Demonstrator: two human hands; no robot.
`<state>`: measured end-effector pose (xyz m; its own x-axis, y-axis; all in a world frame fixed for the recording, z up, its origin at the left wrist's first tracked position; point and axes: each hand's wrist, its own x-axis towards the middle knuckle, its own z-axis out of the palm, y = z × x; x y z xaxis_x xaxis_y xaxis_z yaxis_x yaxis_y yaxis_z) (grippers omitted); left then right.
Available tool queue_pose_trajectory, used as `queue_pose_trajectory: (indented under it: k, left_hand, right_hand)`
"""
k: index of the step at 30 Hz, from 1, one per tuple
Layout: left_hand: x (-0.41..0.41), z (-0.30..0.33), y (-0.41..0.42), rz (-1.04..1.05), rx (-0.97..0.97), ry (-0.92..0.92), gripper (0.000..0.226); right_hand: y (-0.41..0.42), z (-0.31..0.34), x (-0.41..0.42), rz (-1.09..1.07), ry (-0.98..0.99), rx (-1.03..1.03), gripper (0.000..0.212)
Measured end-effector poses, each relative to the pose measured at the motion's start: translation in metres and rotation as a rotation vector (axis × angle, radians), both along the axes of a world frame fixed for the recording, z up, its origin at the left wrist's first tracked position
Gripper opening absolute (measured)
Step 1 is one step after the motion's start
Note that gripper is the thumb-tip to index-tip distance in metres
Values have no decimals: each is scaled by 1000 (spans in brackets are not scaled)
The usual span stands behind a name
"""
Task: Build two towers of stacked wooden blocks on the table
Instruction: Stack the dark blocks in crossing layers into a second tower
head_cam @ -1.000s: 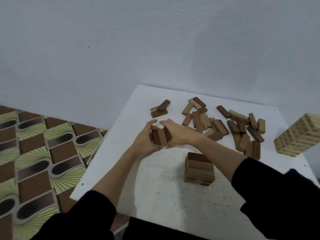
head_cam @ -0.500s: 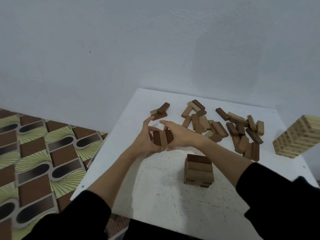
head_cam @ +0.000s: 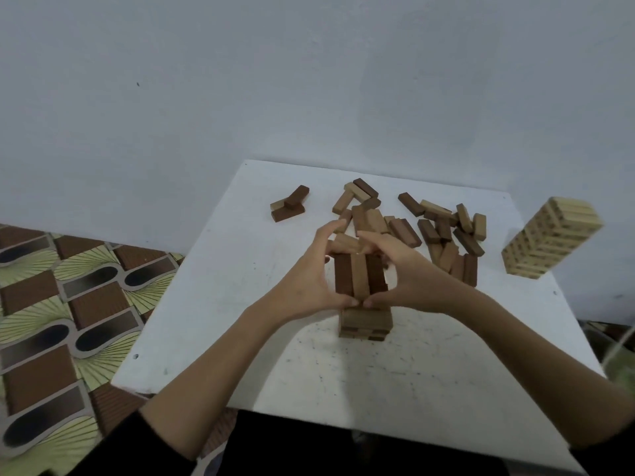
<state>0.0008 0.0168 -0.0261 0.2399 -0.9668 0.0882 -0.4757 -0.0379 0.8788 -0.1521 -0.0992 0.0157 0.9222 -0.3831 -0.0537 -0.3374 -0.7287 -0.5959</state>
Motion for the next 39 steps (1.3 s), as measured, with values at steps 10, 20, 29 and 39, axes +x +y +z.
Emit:
queue_pose_trajectory:
  k: [10,20,29,39]
  left_hand:
    - [-19,-11,6,-48,102,-87,113]
    - [-21,-8,11,-45,151,-78,114]
    - [-24,-13,9,-39,142,-82,112]
    - [-23,-19,7,-37,160,-27,114]
  right_hand:
    - [11,-14,-23,-41,104,13,102]
    - [11,-23,-32,-56,100,2,103]
    - [14,-24,-32,-48,80,-13,100]
    - [15,-30,-27,-67,45,-1,99]
